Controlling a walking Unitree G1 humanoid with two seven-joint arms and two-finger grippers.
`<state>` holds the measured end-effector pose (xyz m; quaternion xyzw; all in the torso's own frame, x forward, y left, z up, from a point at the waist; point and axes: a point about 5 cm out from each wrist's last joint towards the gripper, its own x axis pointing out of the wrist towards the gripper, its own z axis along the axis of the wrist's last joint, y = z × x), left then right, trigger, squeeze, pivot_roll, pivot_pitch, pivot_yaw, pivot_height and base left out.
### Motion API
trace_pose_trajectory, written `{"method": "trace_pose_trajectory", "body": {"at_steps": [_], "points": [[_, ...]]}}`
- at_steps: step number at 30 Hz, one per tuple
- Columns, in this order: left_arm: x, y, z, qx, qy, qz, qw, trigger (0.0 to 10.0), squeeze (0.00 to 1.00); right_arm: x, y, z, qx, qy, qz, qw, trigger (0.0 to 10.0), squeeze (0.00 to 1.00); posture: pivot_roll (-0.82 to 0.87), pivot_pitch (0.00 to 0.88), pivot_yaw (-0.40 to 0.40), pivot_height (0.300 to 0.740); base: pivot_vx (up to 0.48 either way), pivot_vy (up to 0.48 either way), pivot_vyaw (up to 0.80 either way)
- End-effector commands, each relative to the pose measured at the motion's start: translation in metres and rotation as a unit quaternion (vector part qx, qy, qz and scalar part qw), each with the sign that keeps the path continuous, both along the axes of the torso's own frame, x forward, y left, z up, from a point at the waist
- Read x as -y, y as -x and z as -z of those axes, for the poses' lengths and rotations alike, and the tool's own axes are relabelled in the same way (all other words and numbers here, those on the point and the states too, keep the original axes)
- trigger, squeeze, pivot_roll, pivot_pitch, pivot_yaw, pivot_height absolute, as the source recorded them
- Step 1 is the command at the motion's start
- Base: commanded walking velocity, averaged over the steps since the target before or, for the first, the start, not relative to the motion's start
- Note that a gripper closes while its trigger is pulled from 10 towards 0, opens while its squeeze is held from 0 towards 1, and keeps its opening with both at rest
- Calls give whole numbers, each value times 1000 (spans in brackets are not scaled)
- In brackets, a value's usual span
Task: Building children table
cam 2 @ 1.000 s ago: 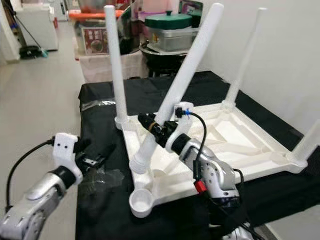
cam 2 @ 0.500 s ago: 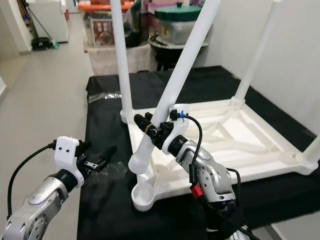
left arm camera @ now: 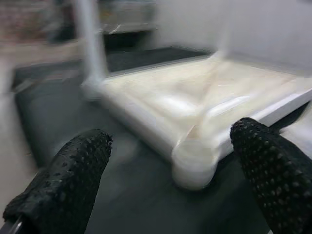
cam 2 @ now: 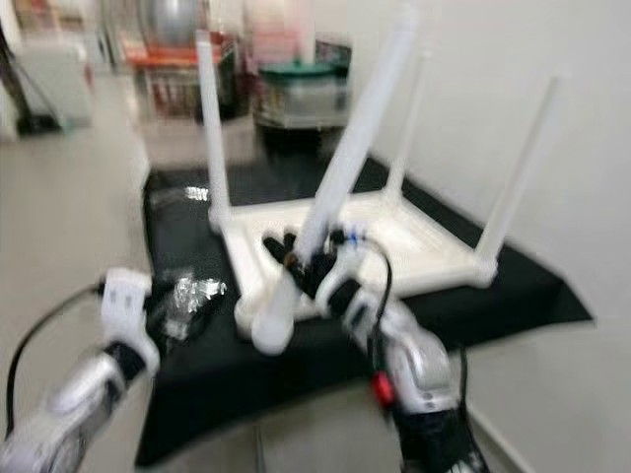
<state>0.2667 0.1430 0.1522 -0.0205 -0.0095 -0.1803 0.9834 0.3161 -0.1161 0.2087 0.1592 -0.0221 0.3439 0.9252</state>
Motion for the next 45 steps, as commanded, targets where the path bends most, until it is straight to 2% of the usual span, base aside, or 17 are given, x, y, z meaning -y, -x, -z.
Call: {"method": "trace_pose_trajectory", "body": {"at_steps": [1, 8, 11, 13, 19, 24, 45], "points": [[-2, -3, -1, 1, -9, -6, 1000, 10000, 0, 4, -2, 3, -2, 9, 18, 1000, 0, 0, 45, 0, -24, 740, 0, 0, 0], [-5, -4, -3, 10, -1, -12, 1000, 10000, 0, 10, -5, 0, 13, 9, 50, 999, 0, 0, 45, 0, -22, 740, 0, 0, 0], [-5, -3, -6, 20, 3, -12, 1000, 10000, 0, 12, -5, -7, 46, 12, 69, 997, 0, 0, 44, 0, -22, 740, 311, 0, 0], [-5, -3, -6, 20, 3, -12, 1000, 10000, 0, 12, -5, -7, 46, 12, 69, 997, 0, 0, 44, 0, -22, 740, 341, 0, 0], [-3, -2, -8, 24, 10, -6, 1000, 10000, 0, 10, -2, -17, 88, 14, 79, 993, 0, 0, 45, 0, -23, 740, 369, 0, 0], [0, -2, -10, 30, 17, 0, 999, 10000, 0, 9, -2, -18, 93, 15, 77, 993, 0, 0, 45, 0, -23, 740, 353, 0, 0], [3, 0, -9, 26, 29, 1, 999, 10000, 0, 10, -4, -19, 99, 15, 83, 991, 0, 0, 45, 0, -22, 740, 0, 42, 0]]}}
